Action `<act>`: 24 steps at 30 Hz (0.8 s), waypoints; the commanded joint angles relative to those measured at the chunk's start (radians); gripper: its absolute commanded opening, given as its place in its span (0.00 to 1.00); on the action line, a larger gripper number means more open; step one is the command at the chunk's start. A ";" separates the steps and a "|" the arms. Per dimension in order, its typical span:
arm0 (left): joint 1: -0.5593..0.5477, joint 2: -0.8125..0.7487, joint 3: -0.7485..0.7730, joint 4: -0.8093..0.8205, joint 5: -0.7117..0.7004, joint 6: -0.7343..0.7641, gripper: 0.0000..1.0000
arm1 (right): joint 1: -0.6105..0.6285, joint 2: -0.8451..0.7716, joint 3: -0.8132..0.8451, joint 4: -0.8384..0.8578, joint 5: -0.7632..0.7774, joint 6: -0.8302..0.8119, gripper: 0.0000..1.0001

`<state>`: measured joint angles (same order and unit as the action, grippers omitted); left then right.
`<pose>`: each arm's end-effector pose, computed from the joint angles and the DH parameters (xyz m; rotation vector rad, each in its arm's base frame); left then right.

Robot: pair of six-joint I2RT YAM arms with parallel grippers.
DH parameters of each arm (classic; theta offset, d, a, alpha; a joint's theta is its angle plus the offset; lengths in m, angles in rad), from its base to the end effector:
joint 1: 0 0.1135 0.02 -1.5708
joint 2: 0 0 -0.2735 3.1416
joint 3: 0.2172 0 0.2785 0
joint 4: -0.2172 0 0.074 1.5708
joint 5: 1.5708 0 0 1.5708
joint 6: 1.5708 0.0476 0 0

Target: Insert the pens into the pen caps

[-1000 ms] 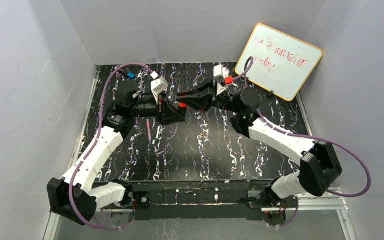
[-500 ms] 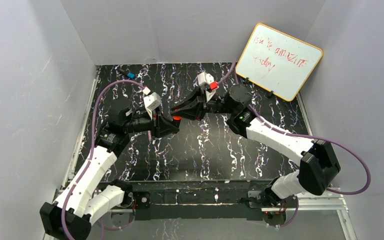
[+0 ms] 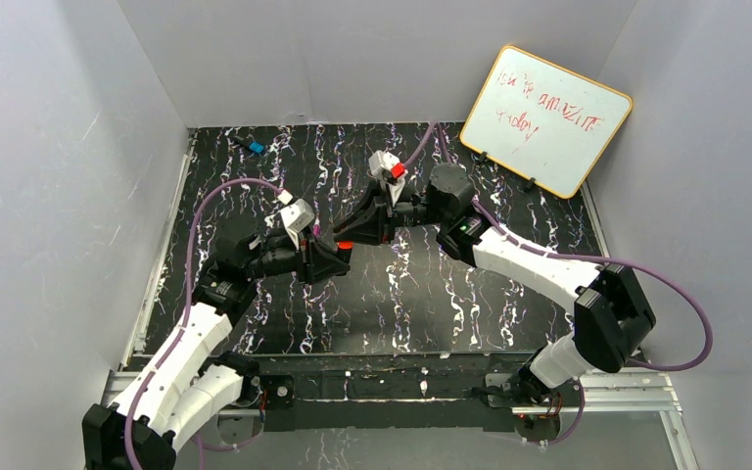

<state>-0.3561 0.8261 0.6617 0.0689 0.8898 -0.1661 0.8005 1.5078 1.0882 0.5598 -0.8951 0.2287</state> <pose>0.1898 -0.1101 0.3194 0.8485 1.5390 -1.1210 0.2368 0.2974 0.3450 -1.1858 1.1733 1.4373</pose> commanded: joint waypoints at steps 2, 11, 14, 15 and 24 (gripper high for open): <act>0.017 -0.049 0.100 0.594 -0.101 -0.073 0.00 | 0.068 0.106 -0.139 -0.331 -0.241 0.049 0.01; 0.017 -0.060 0.174 0.546 -0.161 0.007 0.00 | 0.081 0.131 -0.194 -0.293 -0.261 0.076 0.02; 0.017 -0.062 0.185 0.551 -0.172 0.012 0.00 | 0.089 0.140 -0.220 -0.272 -0.265 0.089 0.02; 0.017 -0.064 0.187 0.552 -0.175 0.014 0.00 | 0.091 0.142 -0.226 -0.269 -0.266 0.090 0.02; 0.017 -0.070 0.212 0.557 -0.196 0.030 0.00 | 0.104 0.164 -0.286 -0.222 -0.299 0.119 0.02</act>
<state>-0.3634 0.8303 0.6445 0.0856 0.8486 -0.1287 0.7998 1.5333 0.9806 0.7723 -0.8841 0.2768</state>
